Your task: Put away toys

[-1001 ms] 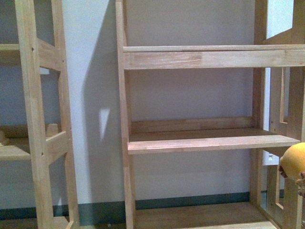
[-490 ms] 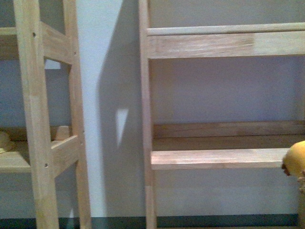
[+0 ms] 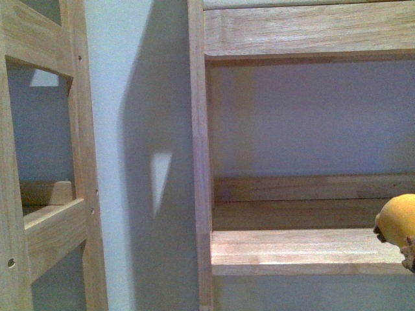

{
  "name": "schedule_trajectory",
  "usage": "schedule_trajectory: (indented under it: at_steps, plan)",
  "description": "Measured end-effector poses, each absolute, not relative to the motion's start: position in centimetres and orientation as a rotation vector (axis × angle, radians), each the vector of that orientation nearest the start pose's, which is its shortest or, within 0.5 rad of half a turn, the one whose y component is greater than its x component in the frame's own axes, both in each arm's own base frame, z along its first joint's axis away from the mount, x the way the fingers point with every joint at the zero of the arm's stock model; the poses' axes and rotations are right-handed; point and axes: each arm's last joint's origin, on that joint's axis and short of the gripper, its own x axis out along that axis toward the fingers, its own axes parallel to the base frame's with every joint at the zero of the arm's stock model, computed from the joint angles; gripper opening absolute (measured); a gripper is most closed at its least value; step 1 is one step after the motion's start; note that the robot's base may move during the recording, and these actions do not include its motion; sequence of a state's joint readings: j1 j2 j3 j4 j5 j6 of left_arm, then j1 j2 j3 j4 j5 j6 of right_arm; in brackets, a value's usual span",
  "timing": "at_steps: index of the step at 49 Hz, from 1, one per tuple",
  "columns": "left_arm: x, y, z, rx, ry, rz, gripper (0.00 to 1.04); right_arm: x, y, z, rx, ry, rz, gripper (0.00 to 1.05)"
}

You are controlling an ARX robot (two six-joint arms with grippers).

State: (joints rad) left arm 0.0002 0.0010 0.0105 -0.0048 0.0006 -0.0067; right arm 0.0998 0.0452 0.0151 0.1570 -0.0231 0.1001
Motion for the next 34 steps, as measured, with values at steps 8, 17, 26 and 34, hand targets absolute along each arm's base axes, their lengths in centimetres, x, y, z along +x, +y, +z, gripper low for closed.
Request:
schedule_trajectory:
  at_steps: [8, 17, 26, 34]
  plan:
    - [9.7, 0.0, 16.7, -0.007, -0.005, 0.001, 0.99, 9.9, 0.9, 18.1, 0.097, -0.058, 0.175, 0.07]
    - [9.7, 0.0, 16.7, -0.007, -0.005, 0.0, 0.99, 10.7, -1.3, 22.9, 0.083, -0.113, 0.16, 0.07]
    - [9.7, 0.0, 16.7, -0.007, -0.005, 0.0, 0.99, 10.9, -2.0, 29.2, 0.046, -0.233, 0.151, 0.07]
    - [9.7, 0.0, 16.7, -0.007, -0.005, 0.0, 0.99, 11.0, -2.3, 34.5, 0.0, -0.34, 0.156, 0.07]
